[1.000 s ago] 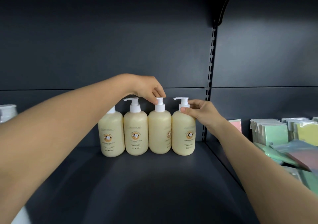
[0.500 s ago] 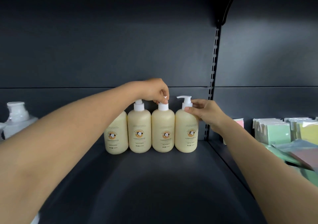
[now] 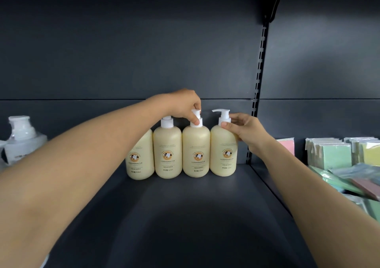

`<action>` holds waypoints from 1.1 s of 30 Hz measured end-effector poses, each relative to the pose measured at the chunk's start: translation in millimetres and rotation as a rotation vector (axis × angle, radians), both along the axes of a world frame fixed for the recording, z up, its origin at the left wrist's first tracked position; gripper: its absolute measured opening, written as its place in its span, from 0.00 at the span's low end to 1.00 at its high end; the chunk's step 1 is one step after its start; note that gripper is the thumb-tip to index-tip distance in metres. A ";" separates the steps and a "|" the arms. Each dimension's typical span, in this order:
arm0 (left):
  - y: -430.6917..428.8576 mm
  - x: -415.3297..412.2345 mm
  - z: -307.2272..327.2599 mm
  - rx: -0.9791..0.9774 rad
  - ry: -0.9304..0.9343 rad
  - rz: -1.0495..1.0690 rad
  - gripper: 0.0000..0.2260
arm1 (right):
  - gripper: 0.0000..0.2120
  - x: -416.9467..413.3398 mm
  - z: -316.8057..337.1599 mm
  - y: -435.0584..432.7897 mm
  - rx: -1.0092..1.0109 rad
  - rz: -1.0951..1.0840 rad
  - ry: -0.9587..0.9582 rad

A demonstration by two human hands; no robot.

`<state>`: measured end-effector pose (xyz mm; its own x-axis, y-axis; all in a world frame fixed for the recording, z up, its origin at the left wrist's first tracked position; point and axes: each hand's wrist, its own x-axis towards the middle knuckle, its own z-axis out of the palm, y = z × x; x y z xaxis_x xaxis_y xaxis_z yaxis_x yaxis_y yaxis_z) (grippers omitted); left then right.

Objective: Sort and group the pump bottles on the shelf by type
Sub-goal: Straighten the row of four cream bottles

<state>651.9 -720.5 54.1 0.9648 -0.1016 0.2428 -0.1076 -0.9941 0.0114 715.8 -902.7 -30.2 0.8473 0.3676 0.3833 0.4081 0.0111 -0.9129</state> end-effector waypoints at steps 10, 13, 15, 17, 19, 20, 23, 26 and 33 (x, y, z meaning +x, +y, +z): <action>-5.5 -3.9 -4.7 0.014 -0.012 0.038 0.22 | 0.12 1.1 3.9 -4.8 -0.104 -0.006 -0.036; -5.1 -6.1 -5.8 0.003 0.002 0.036 0.21 | 0.14 -0.8 3.8 -5.2 -0.133 -0.009 -0.048; -4.9 -8.3 -6.5 0.002 0.003 0.036 0.21 | 0.16 -2.9 5.4 -5.2 -0.161 -0.026 -0.058; -5.3 -10.9 -8.5 0.021 -0.007 0.050 0.21 | 0.16 -5.4 8.2 -4.7 -0.214 -0.069 -0.085; -5.7 -16.1 -9.7 0.055 -0.030 0.075 0.19 | 0.16 -8.1 12.4 -4.2 -0.336 -0.128 -0.133; -6.1 -20.9 -9.2 0.080 -0.048 0.089 0.18 | 0.17 -9.5 15.0 -4.2 -0.434 -0.152 -0.167; -8.5 -46.3 -1.9 0.172 -0.109 0.137 0.17 | 0.20 -21.9 27.0 -6.4 -0.820 -0.201 -0.289; -10.5 -83.2 8.1 0.256 -0.098 0.201 0.15 | 0.25 -48.1 41.4 -9.6 -1.147 -0.231 -0.396; -11.6 -192.5 22.9 0.283 -0.008 0.317 0.20 | 0.25 -160.1 80.7 -6.0 -1.477 -0.248 -0.602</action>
<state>459.5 -732.1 77.0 0.9572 0.1359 0.2554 0.2048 -0.9419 -0.2664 555.7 -908.6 50.5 0.8042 0.5824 0.1182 0.5509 -0.8052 0.2196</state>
